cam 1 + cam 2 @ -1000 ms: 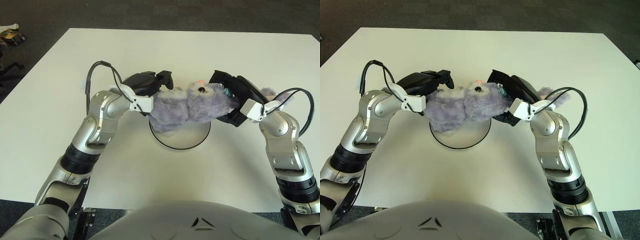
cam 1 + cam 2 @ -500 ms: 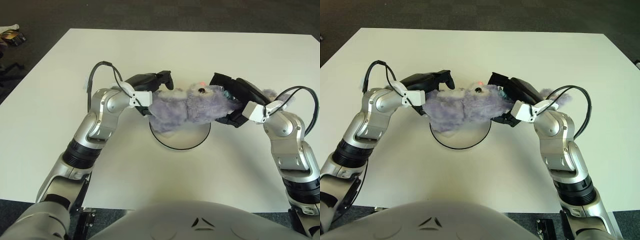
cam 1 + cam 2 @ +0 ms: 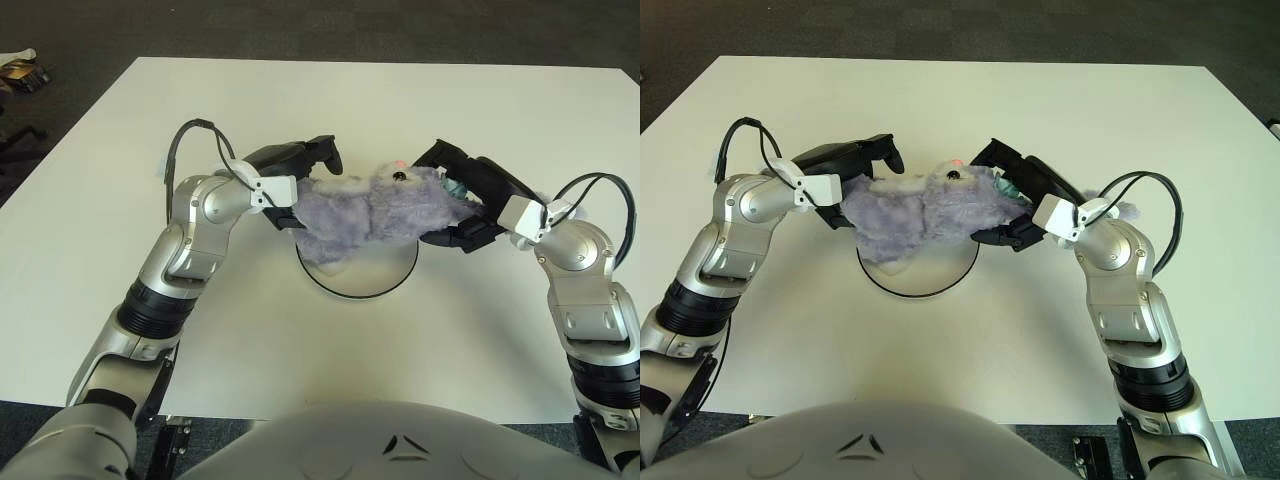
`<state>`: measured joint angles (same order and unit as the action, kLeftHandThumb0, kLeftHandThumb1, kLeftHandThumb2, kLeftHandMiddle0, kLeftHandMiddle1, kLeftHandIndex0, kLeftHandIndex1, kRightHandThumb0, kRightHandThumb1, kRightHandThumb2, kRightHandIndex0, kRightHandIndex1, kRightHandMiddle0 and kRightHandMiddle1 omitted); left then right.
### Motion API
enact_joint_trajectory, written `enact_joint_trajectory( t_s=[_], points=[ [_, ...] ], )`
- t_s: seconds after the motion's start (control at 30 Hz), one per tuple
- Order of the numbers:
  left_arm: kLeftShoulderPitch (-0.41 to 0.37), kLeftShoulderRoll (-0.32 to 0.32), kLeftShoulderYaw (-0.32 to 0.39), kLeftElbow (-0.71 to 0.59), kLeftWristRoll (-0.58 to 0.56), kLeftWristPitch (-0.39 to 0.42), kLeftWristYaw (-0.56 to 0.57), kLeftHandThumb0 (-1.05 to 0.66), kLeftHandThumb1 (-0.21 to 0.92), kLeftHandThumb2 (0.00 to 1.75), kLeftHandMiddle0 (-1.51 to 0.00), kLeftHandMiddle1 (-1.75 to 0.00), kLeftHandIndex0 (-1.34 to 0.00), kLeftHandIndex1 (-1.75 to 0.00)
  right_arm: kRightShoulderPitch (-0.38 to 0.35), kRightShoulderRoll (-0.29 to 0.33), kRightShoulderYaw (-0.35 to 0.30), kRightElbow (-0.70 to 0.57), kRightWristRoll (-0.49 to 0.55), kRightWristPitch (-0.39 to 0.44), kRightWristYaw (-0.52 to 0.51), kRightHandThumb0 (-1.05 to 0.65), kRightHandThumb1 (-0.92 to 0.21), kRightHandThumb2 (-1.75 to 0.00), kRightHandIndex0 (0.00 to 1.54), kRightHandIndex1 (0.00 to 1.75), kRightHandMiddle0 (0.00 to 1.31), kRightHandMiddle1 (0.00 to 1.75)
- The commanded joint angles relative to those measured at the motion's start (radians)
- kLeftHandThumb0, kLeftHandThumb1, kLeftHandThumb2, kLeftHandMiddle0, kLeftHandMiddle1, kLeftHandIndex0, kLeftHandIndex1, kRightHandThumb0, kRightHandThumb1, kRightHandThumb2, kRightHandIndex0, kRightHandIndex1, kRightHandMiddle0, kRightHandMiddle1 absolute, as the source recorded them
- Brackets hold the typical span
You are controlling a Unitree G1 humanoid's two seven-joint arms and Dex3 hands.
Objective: Put the doll into the plate.
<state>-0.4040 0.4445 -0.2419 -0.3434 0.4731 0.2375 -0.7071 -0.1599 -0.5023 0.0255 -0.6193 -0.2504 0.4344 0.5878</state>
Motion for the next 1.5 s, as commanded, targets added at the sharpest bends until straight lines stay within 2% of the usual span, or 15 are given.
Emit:
enact_joint_trajectory(
  t_s=[0.0,0.13,0.23,0.3,0.43,0.5,0.57,0.67,0.8,0.9,1.0,1.1,1.23,1.37,1.47],
  points=[
    [0.009,0.005,0.014,-0.017,-0.037,0.043,-0.018,-0.6,0.37,0.93,-0.19,-1.42,0.0,-1.25,-0.028,-0.018,-0.043,-0.009,0.06,-0.005,0.015,-0.84,-0.57,-0.6,0.11,0.6,0.0,0.84],
    [0.005,0.011,0.022,-0.017,-0.072,0.06,-0.018,-0.61,0.36,0.91,-0.15,-1.35,0.0,-1.18,-0.039,-0.033,-0.083,0.001,0.113,-0.018,0.028,-0.83,-0.5,-0.65,0.07,0.49,0.0,0.78],
    [0.003,0.011,0.027,-0.013,-0.101,0.061,-0.011,-0.59,0.33,0.93,-0.14,-1.3,0.0,-1.14,-0.042,-0.046,-0.108,0.01,0.151,-0.024,0.035,-0.79,-0.4,-0.73,0.06,0.4,0.0,0.75],
    [0.003,0.011,0.035,-0.008,-0.127,0.061,-0.01,-0.56,0.31,0.95,-0.13,-1.28,0.0,-1.13,-0.046,-0.056,-0.156,0.03,0.209,-0.028,0.053,-0.77,-0.35,-0.77,0.06,0.38,0.0,0.75],
    [0.009,0.012,0.053,-0.006,-0.169,0.065,-0.006,-0.57,0.3,0.97,-0.11,-1.26,0.0,-1.1,-0.067,-0.037,-0.238,0.127,0.383,-0.066,0.113,-0.76,-0.31,-0.82,0.06,0.34,0.0,0.77],
    [0.016,0.009,0.066,-0.008,-0.193,0.07,0.001,-0.59,0.3,0.96,-0.11,-1.24,0.0,-1.1,-0.107,-0.045,-0.282,0.237,0.484,-0.101,0.181,-0.75,-0.29,-0.84,0.05,0.32,0.0,0.78],
    [0.023,0.009,0.073,-0.011,-0.206,0.071,0.009,-0.6,0.3,0.95,-0.1,-1.22,0.0,-1.1,-0.138,-0.056,-0.309,0.328,0.553,-0.137,0.236,-0.74,-0.29,-0.86,0.05,0.31,0.0,0.81],
    [0.029,0.013,0.077,-0.016,-0.215,0.07,0.021,-0.6,0.3,0.95,-0.09,-1.21,0.0,-1.1,-0.159,-0.035,-0.334,0.401,0.641,-0.193,0.289,-0.75,-0.32,-0.85,0.07,0.31,0.0,0.85],
    [0.037,0.001,0.085,-0.02,-0.229,0.069,0.048,-0.61,0.29,0.94,-0.07,-1.2,0.0,-1.07,-0.164,-0.038,-0.343,0.432,0.717,-0.186,0.319,-0.8,-0.43,-0.78,0.1,0.33,0.0,0.93],
    [0.048,-0.027,0.102,-0.021,-0.256,0.063,0.084,-0.58,0.26,0.97,-0.08,-1.12,0.0,-1.06,-0.157,-0.077,-0.329,0.441,0.706,-0.195,0.333,-0.81,-0.5,-0.73,0.1,0.35,0.0,0.95],
    [0.055,-0.043,0.114,-0.023,-0.276,0.059,0.109,-0.54,0.23,1.0,-0.09,-1.01,0.0,-1.05,-0.146,-0.101,-0.315,0.435,0.673,-0.214,0.322,-0.8,-0.52,-0.71,0.08,0.35,0.0,0.93],
    [0.069,-0.056,0.136,-0.022,-0.291,0.027,0.15,-0.52,0.23,1.01,-0.12,-0.9,0.0,-1.03,-0.126,-0.125,-0.304,0.406,0.617,-0.222,0.28,-0.7,-0.42,-0.82,0.06,0.33,0.0,0.86],
    [0.079,-0.058,0.142,-0.017,-0.296,-0.002,0.178,-0.51,0.25,1.01,-0.14,-0.81,0.0,-1.0,-0.113,-0.137,-0.3,0.38,0.6,-0.211,0.246,-0.56,-0.27,-0.99,0.04,0.3,0.0,0.8],
    [0.107,-0.049,0.188,0.001,-0.326,-0.077,0.207,-0.5,0.26,1.0,-0.15,-0.76,0.0,-0.99,-0.096,-0.166,-0.309,0.335,0.59,-0.136,0.192,-0.42,-0.18,-1.12,0.04,0.29,0.0,0.77],
    [0.118,-0.037,0.219,0.016,-0.35,-0.114,0.213,-0.51,0.26,1.0,-0.15,-0.74,0.0,-0.99,-0.094,-0.196,-0.322,0.322,0.605,-0.091,0.19,-0.36,-0.15,-1.18,0.03,0.28,0.0,0.74]
  ],
)
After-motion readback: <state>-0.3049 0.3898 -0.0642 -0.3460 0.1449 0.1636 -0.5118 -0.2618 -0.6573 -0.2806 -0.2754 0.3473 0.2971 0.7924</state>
